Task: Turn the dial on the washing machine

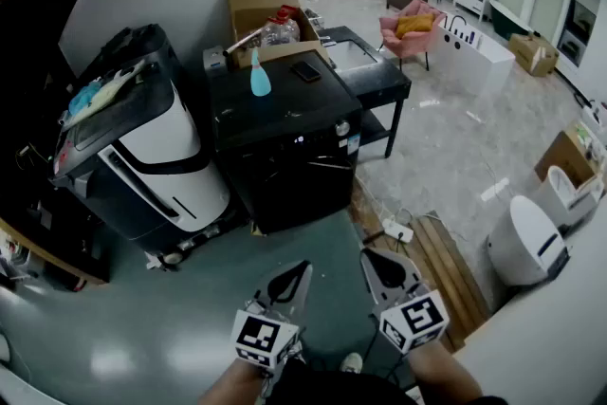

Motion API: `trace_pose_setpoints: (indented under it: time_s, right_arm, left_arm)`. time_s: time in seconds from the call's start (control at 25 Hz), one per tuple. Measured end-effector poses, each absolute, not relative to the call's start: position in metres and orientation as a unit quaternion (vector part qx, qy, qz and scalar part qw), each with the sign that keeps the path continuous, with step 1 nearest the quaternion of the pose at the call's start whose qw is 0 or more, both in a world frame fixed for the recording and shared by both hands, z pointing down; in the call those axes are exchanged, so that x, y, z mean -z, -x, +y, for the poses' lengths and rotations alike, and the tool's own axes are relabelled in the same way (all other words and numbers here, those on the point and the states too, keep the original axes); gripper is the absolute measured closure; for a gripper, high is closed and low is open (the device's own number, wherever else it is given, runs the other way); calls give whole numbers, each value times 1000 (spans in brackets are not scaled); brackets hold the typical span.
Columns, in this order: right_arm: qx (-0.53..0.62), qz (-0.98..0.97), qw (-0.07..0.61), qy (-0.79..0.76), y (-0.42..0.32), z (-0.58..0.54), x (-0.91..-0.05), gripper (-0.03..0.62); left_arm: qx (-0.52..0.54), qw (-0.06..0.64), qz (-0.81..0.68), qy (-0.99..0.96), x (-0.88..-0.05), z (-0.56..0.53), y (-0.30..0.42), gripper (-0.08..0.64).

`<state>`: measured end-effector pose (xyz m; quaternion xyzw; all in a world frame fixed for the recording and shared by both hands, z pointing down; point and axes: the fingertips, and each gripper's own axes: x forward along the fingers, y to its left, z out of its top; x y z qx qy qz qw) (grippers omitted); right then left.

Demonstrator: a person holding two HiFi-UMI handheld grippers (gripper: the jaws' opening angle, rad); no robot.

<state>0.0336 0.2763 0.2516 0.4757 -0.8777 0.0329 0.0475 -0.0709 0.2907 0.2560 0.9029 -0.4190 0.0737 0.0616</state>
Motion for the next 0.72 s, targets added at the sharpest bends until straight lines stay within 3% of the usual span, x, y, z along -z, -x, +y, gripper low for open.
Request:
trace_pose_setpoints:
  time_s: [0.72]
  right_arm:
    - [-22,-871,41,-490,11,242,-250,591]
  left_arm:
    - [-71,57,-405,-910,-259,253,119,557]
